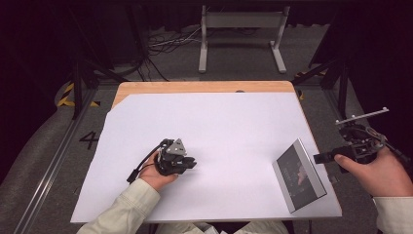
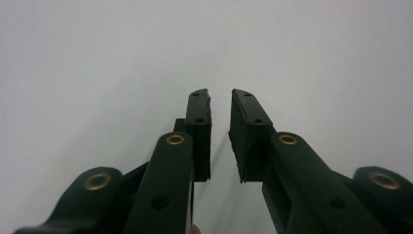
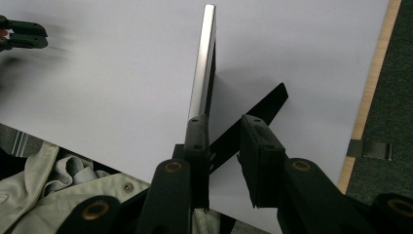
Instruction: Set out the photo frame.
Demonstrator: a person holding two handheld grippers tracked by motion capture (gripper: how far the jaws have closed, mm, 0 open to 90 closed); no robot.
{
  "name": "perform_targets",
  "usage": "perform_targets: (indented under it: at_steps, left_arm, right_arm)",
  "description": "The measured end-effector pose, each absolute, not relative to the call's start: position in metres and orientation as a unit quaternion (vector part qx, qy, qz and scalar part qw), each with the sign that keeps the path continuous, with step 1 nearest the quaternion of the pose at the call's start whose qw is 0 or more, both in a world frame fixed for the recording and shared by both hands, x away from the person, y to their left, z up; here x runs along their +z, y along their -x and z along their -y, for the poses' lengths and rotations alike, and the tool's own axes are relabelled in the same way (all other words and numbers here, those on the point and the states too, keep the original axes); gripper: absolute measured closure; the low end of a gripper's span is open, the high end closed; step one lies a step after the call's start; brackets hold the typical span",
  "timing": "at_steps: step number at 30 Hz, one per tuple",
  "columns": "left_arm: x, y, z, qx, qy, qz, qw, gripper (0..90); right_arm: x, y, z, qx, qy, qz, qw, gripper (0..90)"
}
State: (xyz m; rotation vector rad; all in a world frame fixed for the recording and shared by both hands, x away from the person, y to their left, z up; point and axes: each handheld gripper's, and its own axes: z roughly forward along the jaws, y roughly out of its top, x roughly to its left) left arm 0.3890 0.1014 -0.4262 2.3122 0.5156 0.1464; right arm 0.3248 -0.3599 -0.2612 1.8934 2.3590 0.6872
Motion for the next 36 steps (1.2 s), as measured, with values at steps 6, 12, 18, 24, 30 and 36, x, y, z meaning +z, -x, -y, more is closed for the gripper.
perform_targets:
  at_steps: [6, 12, 18, 24, 30, 36]
  left_arm:
    - [-0.426, -0.389, -0.101, 0.058, -0.904, -0.201, 0.373, 78.8]
    - [-0.426, -0.389, -0.101, 0.059, -0.904, -0.2, 0.373, 78.8]
    - [-0.426, -0.389, -0.101, 0.058, -0.904, -0.2, 0.374, 78.8]
    - [-0.426, -0.389, -0.101, 0.057, -0.904, -0.2, 0.374, 78.8]
    - [-0.426, -0.389, -0.101, 0.056, -0.904, -0.201, 0.374, 78.8]
    - [-0.426, -0.389, -0.102, 0.056, -0.903, -0.202, 0.374, 78.8]
  right_arm:
    - [-0.261, -0.326, 0.357, 0.215, -0.615, -0.759, 0.012, 72.1]
    - [-0.259, -0.328, 0.352, 0.21, -0.615, -0.76, 0.007, 71.7]
    - [-0.258, -0.329, 0.347, 0.201, -0.614, -0.763, 0.001, 71.3]
    - [-0.257, -0.331, 0.343, 0.186, -0.614, -0.767, -0.004, 70.6]
    - [-0.257, -0.332, 0.341, 0.182, -0.614, -0.768, -0.009, 69.9]
    - [-0.261, -0.336, 0.339, 0.175, -0.614, -0.77, -0.015, 69.6]
